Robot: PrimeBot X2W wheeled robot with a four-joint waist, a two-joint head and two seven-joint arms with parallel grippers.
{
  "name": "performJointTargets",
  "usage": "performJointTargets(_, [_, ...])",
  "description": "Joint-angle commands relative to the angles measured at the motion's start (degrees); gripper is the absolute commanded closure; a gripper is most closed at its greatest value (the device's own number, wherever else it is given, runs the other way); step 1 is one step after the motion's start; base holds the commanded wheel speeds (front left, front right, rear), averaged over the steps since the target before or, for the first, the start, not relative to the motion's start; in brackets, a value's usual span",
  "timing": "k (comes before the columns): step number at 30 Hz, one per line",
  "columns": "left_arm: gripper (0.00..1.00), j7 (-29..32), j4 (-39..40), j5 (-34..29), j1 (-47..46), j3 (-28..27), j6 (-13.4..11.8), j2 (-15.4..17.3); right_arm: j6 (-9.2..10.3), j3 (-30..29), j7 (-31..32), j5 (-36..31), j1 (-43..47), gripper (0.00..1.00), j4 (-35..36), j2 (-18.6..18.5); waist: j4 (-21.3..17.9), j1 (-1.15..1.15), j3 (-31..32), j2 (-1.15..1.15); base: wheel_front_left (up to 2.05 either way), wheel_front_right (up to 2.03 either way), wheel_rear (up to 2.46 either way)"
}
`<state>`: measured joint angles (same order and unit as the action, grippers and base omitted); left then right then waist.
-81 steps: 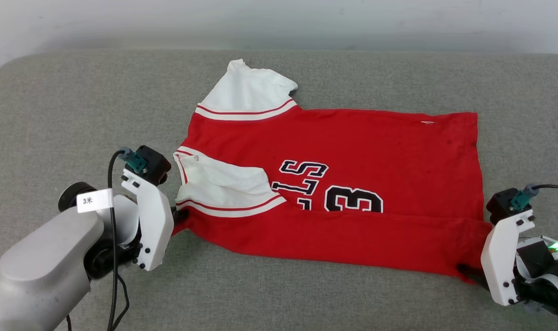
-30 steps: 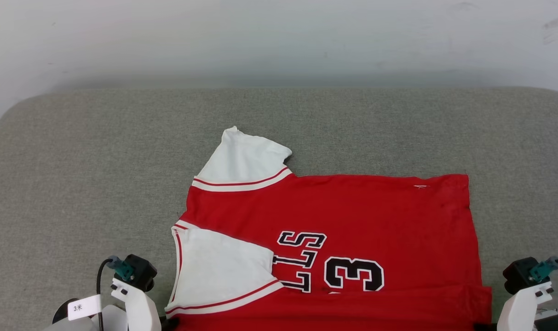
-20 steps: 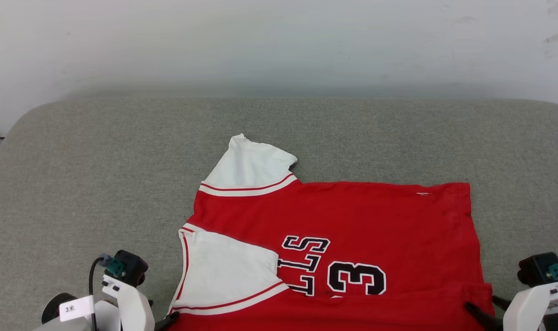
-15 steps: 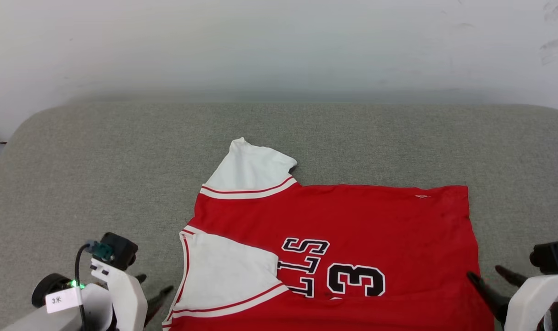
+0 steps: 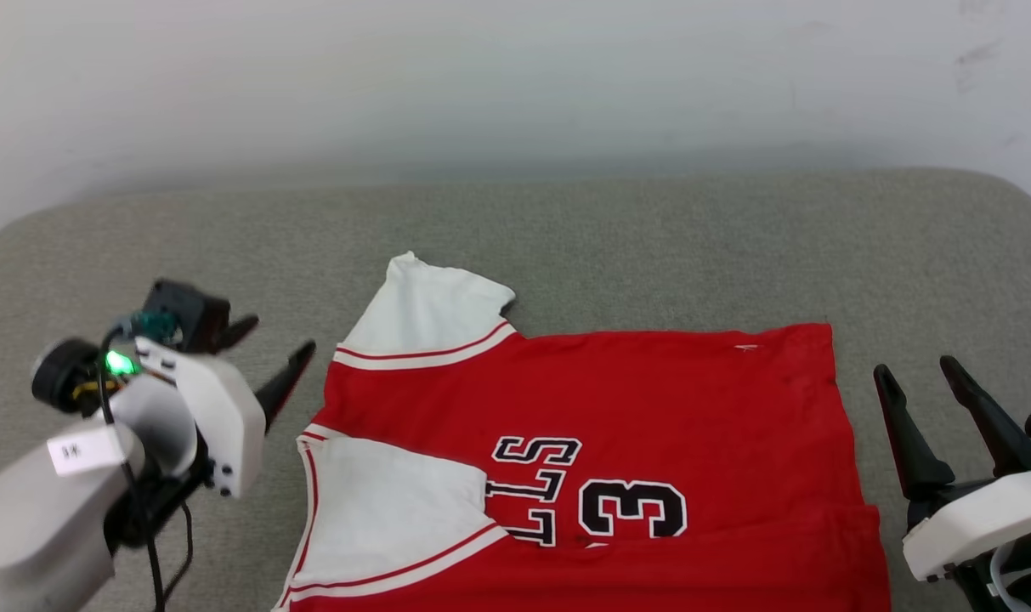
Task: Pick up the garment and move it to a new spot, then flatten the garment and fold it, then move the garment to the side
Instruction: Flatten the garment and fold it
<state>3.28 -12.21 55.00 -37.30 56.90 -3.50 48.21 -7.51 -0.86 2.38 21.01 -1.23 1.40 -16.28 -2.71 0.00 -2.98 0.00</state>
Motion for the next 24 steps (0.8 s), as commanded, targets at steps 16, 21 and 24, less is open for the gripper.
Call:
performJointTargets(16, [0.00,25.87,-15.44,2.89,-27.63,-0.51,8.40,-5.30,0.05,1.49,-2.82,-4.85,-5.31,0.00,7.89,6.08,-9.31,0.00,-17.81,0.00,0.00,0.00,0.00])
performJointTargets(21, [0.00,34.00,-17.74,3.16,-33.16,0.65,9.00,-5.78,0.05,2.36,-3.51,-4.67,-7.49,0.00,7.40,6.02,-10.85,0.00,-22.28,0.00,0.00,0.00,0.00])
performJointTargets(24, [0.00,36.08,-19.14,2.72,-35.13,0.97,8.96,-6.05,0.05,2.74,-4.26,-4.43,-8.81,0.00,6.93,5.94,-11.64,0.00,-24.50,0.00,0.00,0.00,0.00])
